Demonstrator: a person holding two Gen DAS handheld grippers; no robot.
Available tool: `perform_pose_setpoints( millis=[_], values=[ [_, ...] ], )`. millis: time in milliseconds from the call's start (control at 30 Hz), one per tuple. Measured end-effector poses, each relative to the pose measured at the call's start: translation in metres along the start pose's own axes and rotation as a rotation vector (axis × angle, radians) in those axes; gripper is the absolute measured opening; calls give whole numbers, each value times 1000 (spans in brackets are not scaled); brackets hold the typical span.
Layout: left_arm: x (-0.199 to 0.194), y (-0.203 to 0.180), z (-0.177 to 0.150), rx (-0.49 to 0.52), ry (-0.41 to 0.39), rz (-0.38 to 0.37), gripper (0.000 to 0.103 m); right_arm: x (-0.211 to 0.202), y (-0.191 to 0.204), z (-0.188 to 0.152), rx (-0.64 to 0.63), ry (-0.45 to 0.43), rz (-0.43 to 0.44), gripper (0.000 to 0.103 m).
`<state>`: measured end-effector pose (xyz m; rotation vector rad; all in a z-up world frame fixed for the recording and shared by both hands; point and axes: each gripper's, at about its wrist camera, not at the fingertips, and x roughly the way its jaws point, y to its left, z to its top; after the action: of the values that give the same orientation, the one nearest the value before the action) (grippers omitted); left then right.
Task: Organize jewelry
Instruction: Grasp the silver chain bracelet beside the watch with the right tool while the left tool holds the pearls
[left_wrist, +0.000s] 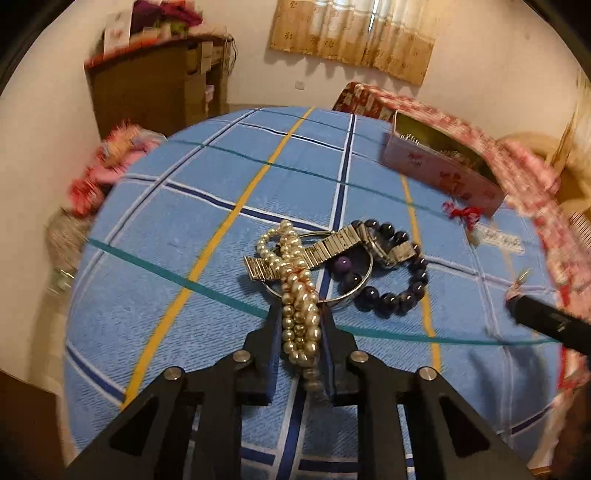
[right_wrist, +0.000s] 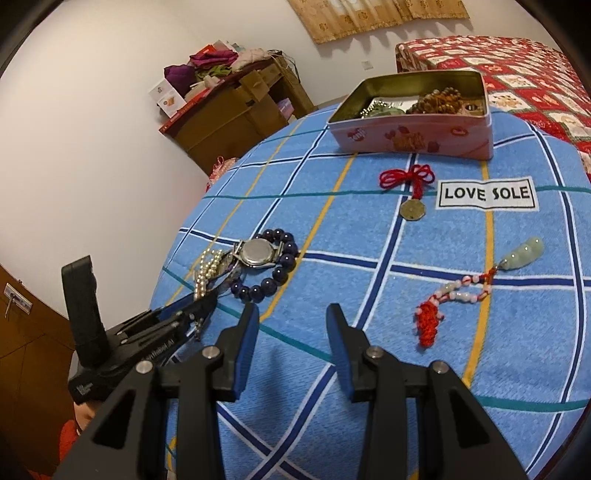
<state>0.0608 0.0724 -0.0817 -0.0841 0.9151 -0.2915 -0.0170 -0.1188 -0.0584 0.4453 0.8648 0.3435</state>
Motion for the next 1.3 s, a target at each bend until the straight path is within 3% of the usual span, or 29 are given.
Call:
perform_pose_setpoints(
  millis=[200,367,600,667,700,733,767,867,967,1033,1100,1300],
  values=[
    [-28,19,1,-55,-82,-80,6,-2,11,14,-64,-31,7,42],
    [-56,26,6,-49,-168,-113,6,18,40,36,-263,-17,35,42],
    [-43,18,10,25,-100,-93,8,67,74,41,-560,86,-48,42],
    [-36,12,10,70,-63,-66,29,72,76,38,-605,100,-59,42],
    [-32,11,9,81,-52,-53,52,72,76,37,-615,103,-63,42],
    [-28,10,8,89,-46,-37,62,72,75,38,-617,105,-64,42],
    [-24,8,7,94,-42,-29,62,71,73,38,-609,104,-61,42],
    [-12,5,6,97,8,-34,62,70,68,41,-583,106,-57,42],
    [1,1,5,134,27,26,61,67,65,45,-563,102,-54,42],
    [4,0,4,153,18,26,31,67,63,50,-548,93,-55,42],
    [4,3,3,165,-1,45,14,67,61,52,-533,89,-47,42],
    [-15,25,2,57,-58,-47,12,73,65,52,-582,116,-33,42]
  ],
)
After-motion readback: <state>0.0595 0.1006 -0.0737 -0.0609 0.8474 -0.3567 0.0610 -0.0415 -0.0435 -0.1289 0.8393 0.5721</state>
